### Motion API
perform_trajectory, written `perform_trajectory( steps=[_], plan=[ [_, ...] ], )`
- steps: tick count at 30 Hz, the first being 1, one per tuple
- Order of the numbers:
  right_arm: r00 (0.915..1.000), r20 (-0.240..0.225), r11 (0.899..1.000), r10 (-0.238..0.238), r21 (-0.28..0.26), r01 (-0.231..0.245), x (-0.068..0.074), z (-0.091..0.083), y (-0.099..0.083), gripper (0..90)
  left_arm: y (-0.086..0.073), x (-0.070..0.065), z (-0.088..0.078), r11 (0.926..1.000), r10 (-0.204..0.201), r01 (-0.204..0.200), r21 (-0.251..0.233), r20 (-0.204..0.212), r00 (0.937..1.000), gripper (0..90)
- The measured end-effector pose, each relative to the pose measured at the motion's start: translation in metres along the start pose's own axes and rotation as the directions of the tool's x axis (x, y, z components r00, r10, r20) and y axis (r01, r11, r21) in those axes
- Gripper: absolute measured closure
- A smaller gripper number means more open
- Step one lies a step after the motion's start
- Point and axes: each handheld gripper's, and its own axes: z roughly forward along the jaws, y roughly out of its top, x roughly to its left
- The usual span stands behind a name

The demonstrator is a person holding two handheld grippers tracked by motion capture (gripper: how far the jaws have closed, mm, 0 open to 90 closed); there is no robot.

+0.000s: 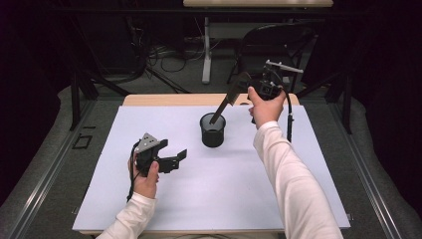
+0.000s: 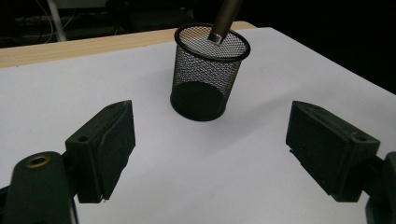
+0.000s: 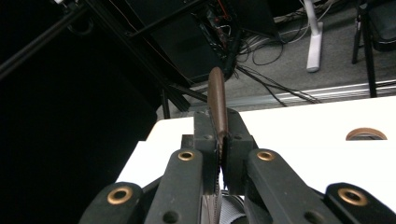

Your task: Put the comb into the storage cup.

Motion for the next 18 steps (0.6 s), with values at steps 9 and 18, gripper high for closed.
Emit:
perform_trajectory(
  steps=[9, 18],
  plan=[
    [0.9998, 0.016, 1.0, -0.015, 0.013, 0.014, -0.001, 0.008, -0.009, 86.9, 0.0, 0.0, 0.001, 1.0, 0.002, -0.002, -0.002, 0.0, 1.0, 15.8],
    [0.9994, 0.027, 0.999, -0.019, 0.026, 0.019, -0.002, 0.016, -0.017, 87.0, 0.0, 0.0, 0.001, 1.0, 0.004, -0.004, -0.002, 0.001, 1.0, 15.7]
  ],
)
